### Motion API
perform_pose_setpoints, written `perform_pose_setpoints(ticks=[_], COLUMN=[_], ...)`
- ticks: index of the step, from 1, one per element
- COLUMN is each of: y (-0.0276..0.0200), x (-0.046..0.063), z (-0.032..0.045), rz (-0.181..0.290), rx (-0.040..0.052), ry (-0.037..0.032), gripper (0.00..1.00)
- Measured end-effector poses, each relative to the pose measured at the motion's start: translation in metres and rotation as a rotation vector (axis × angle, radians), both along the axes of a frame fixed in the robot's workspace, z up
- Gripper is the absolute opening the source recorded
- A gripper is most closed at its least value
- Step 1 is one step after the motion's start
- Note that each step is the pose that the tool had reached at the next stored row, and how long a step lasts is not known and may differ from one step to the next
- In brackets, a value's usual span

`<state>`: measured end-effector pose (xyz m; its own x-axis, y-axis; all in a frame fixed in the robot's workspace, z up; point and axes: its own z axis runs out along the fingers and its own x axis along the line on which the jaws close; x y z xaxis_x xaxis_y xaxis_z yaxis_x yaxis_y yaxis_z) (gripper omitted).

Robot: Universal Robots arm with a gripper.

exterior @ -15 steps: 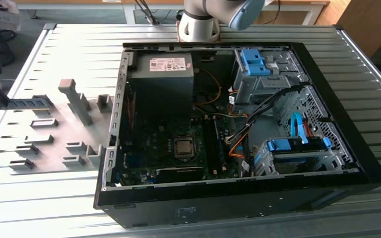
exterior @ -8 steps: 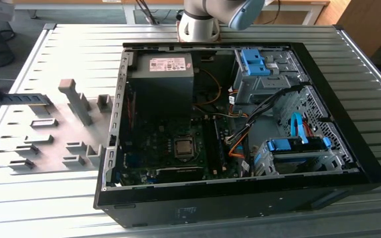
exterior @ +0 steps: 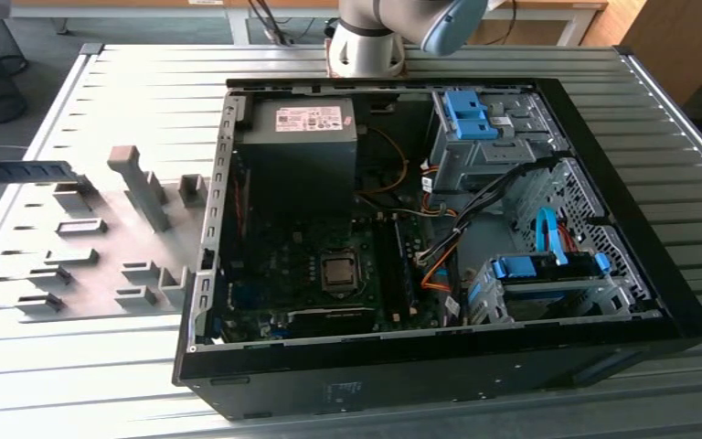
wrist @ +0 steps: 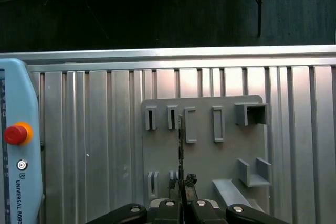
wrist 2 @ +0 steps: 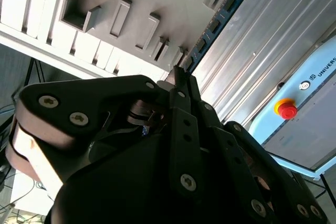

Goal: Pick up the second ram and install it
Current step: 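Pick up the second ram and move it above second insertion slot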

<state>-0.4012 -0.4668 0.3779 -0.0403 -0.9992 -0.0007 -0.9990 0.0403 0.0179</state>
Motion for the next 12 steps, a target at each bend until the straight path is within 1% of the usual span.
perform_pose_setpoints(ticks=[5, 12], y=[0.0001, 0.0001], x=[0.000, 0.000], z=[0.0106, 0.0224], rz=[0.000, 0.000], rx=[-0.0001, -0.0002], ry=[-0.0001, -0.0001], gripper=[0.14, 0.14])
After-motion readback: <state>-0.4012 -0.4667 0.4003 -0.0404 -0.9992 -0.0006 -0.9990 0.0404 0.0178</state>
